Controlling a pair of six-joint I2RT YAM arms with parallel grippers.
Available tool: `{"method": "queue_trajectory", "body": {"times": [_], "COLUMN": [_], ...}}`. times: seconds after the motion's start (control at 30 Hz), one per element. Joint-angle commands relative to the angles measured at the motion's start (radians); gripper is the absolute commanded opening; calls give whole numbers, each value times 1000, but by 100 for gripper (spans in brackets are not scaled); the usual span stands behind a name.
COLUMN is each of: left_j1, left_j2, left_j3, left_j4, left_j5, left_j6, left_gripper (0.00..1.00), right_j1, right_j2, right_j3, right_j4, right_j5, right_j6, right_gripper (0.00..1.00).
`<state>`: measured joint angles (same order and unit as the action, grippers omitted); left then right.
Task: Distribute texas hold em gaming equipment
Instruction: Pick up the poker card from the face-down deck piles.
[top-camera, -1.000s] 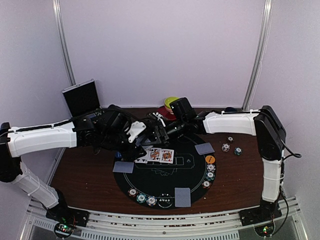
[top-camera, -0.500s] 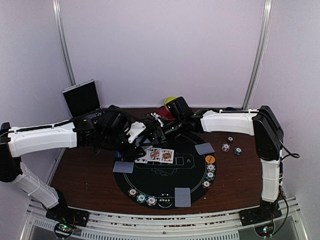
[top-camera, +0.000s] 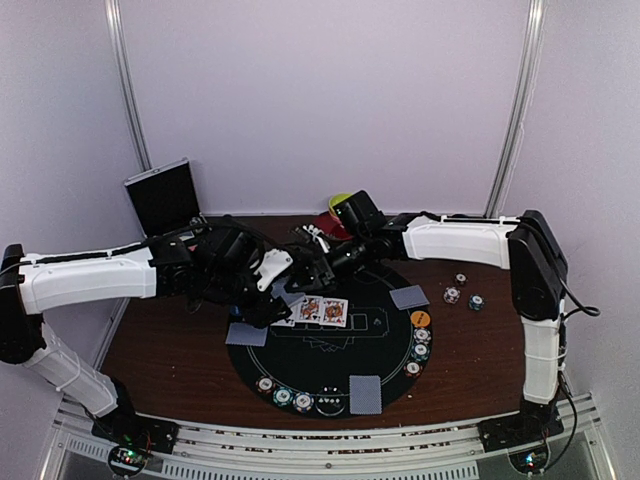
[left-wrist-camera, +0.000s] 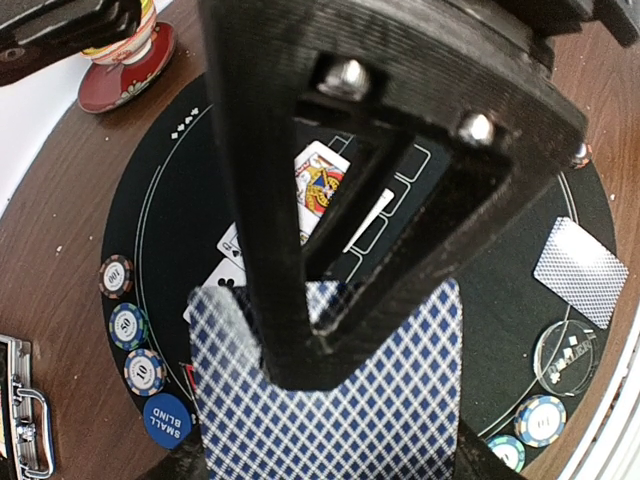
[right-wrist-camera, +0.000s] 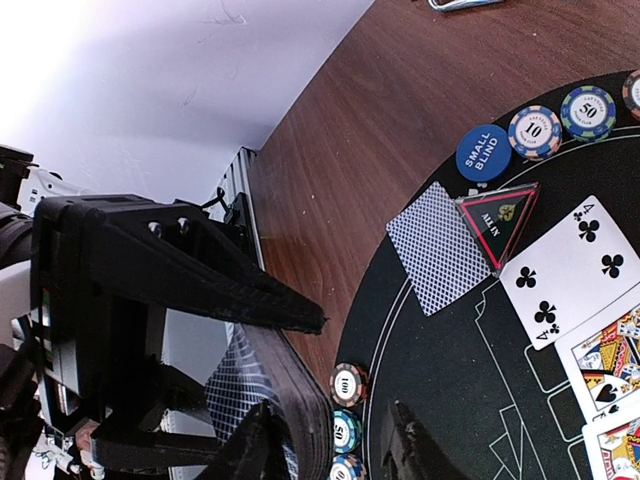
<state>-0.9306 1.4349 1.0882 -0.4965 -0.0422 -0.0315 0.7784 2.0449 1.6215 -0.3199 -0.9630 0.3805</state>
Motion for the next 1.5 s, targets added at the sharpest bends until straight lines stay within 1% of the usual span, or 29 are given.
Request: {"method": "queue_trajectory", "body": {"times": [0.0,0.07,0.1,0.13,0.2,0.23,0.27,0.33,0.73,0.77,0.87,1.03,1.2,1.47], "left_j1": [-4,-4,-4,-4,-4,-5,-5,-5,-16,-16,-21,-26,-29,-30], "left_j2": [-3,0,2,5,9,11,12,12,21,21,21,18,15,19], "left_j3": [4,4,4,5,7,8,10,12,16,16,15,10,7,7], "left_j4": [50,50,50,50,50,50,50,50,49,51,51,50,50,50], "left_j5": [-3,-6,-8,-7,-2,0,2,5,28,32,35,34,30,24], "left_j6": [11,12,11,11,15,16,17,19,31,33,34,36,37,39], "left_gripper": [63,63,63,63,63,63,63,63,63,63,63,63,63,63], "right_j1": [-27,-26,-26,-25,-19,-13,-6,5,38,43,47,41,7,-19], "right_j2": [10,10,12,15,26,29,32,37,84,85,90,100,113,110], "right_j3": [17,18,20,23,27,27,27,34,30,33,39,54,48,52], "right_j4": [-70,-74,-76,-77,-60,-47,-35,-17,77,81,89,21,-20,-96], "right_j5": [52,50,44,30,-19,-37,-56,-84,-170,-177,-179,-139,-103,-63], "right_j6": [-37,-38,-39,-37,-18,-5,7,29,131,134,145,91,58,-8], "right_gripper": [36,35,36,40,53,57,59,61,61,60,54,47,39,37]}}
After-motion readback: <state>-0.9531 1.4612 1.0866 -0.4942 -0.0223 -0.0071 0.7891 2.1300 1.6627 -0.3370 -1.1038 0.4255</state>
